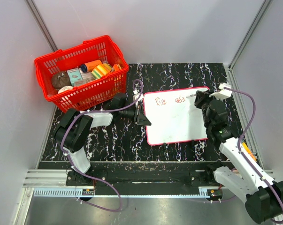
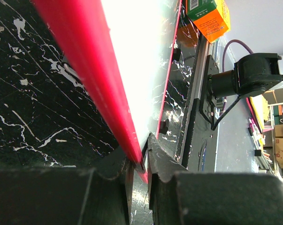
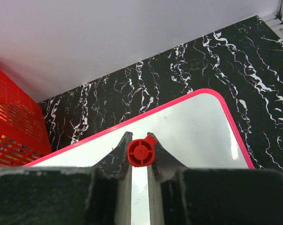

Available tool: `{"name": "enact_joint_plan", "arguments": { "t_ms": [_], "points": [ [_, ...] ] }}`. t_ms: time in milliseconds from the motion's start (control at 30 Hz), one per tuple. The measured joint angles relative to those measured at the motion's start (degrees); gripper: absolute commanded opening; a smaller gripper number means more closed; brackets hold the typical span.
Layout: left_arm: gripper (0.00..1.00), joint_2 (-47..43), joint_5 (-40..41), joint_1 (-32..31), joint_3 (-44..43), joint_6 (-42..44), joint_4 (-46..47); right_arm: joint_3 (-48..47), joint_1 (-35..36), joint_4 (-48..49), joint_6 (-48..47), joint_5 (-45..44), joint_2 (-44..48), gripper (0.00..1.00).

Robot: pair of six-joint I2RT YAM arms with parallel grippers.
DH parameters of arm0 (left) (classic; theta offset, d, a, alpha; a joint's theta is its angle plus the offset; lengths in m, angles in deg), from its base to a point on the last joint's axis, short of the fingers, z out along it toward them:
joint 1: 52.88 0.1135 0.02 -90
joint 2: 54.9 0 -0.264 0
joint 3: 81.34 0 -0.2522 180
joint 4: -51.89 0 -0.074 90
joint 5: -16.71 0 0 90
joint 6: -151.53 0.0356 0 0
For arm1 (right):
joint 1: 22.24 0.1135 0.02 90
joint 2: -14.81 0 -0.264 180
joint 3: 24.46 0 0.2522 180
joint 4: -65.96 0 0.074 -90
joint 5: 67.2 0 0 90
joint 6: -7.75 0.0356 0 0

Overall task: Write a sentence on the whiteboard
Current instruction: Write on the whiteboard with the whiteboard.

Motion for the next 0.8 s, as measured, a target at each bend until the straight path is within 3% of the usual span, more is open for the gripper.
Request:
{"name": "enact_joint_plan", "arguments": {
  "t_ms": [800],
  "points": [
    [0.0,0.0,0.04,-0.07,-0.04,0.13,-0.13,1.7,-0.04,-3.26,0.13,0.07,1.97,0.0]
  ]
}}
